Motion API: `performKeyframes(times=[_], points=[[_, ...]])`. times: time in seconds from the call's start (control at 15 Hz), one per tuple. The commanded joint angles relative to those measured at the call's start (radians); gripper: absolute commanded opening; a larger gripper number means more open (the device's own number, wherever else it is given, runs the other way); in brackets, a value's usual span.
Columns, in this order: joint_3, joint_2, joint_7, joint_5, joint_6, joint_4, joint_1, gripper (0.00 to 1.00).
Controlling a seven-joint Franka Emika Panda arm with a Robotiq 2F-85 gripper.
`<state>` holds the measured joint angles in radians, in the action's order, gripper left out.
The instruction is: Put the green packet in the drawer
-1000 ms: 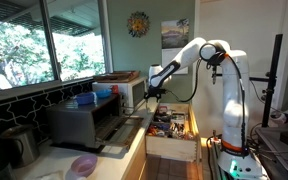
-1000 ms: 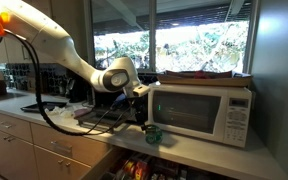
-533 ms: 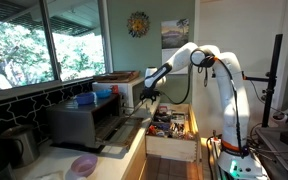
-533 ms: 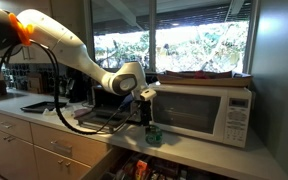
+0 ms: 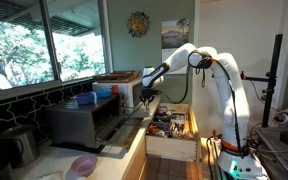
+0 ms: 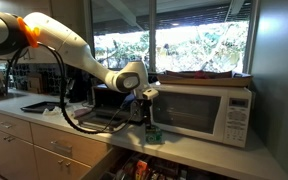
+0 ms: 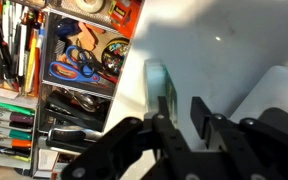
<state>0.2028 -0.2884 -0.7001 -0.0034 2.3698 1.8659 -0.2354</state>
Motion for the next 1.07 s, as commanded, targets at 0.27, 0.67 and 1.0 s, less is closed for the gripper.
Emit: performKeyframes(times=[0.27, 0.67, 1.0], points=[[0.038, -0.008, 0.053, -0.026, -0.151, -0.049, 0.028, 0.0], [0.044, 0.266, 0.23, -0.051, -0.213, 0.147, 0.02, 0.0], [0.039, 0.526, 0.459, -0.052, -0.384, 0.343, 0.002, 0.0]])
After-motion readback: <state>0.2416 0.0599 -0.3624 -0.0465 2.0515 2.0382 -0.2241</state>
